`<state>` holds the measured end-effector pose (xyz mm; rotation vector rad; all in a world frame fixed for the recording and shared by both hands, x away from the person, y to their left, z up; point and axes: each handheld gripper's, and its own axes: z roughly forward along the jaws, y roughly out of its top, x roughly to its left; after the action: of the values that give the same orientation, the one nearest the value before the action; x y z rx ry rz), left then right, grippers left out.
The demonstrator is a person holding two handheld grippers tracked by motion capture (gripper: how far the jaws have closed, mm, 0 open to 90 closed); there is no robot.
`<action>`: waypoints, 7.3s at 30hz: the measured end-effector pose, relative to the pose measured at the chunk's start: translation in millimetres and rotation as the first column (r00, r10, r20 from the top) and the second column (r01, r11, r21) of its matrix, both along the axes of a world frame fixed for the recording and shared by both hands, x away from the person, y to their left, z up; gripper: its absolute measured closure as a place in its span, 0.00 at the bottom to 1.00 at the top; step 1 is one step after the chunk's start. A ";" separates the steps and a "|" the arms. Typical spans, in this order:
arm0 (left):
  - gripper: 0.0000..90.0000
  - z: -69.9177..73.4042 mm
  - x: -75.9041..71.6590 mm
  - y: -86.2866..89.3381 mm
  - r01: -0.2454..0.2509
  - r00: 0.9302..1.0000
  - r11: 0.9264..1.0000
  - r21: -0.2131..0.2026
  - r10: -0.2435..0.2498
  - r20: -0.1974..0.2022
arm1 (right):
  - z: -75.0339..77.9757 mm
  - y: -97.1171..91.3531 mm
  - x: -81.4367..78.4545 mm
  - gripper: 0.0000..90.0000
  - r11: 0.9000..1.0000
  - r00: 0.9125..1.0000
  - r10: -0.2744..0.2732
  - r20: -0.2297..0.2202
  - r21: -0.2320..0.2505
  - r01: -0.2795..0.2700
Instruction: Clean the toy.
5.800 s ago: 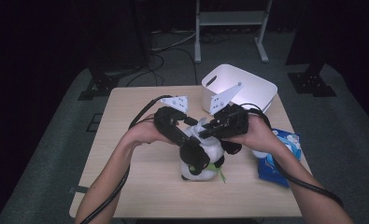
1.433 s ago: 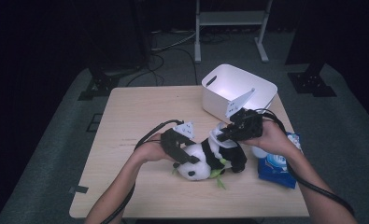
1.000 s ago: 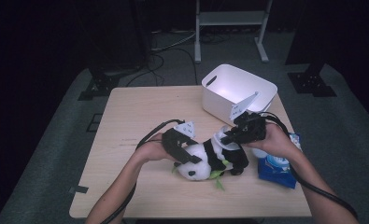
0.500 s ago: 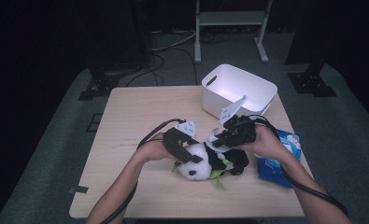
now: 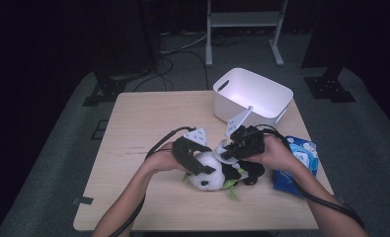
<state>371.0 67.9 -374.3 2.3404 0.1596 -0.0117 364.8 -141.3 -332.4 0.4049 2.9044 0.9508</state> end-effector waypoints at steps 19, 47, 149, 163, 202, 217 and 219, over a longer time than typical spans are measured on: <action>0.16 -8.1 -5.2 22.3 -0.041 0.999 0.998 -0.047 0.041 0.013 | -7.0 -3.2 6.6 0.88 1.000 1.000 -0.029 0.002 -0.010 0.029; 0.28 -29.1 0.5 31.4 -0.036 0.999 0.995 -0.094 0.035 -0.017 | -7.7 3.0 3.7 0.88 1.000 1.000 -0.014 0.000 -0.006 0.014; 0.34 71.5 -6.3 31.4 0.007 0.996 0.996 -0.090 0.001 0.091 | 37.3 -53.2 -6.3 0.90 0.943 0.998 -0.037 -0.047 0.329 0.051; 0.34 70.0 -5.3 9.7 0.027 0.996 0.999 -0.042 -0.023 0.088 | 59.4 -2.3 -11.8 0.89 0.949 0.996 0.093 -0.009 0.304 -0.086; 0.33 60.7 0.9 24.6 -0.008 0.997 0.996 -0.093 0.015 0.078 | 10.8 -121.6 -7.6 0.89 0.942 0.969 -0.241 -0.061 0.224 0.249; 0.32 59.4 -3.4 25.8 -0.019 0.996 0.995 -0.098 0.027 0.084 | -47.6 -186.1 -7.9 0.88 0.888 0.892 -0.441 -0.095 0.097 0.449; 0.32 59.4 -3.9 25.6 -0.017 0.996 0.995 -0.096 0.026 0.086 | -55.4 -191.5 -9.2 0.85 0.879 0.881 -0.465 -0.087 0.073 0.471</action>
<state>367.1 93.5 -314.9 2.2391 0.1377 0.0915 355.6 -332.8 -387.7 1.1052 2.6170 0.9965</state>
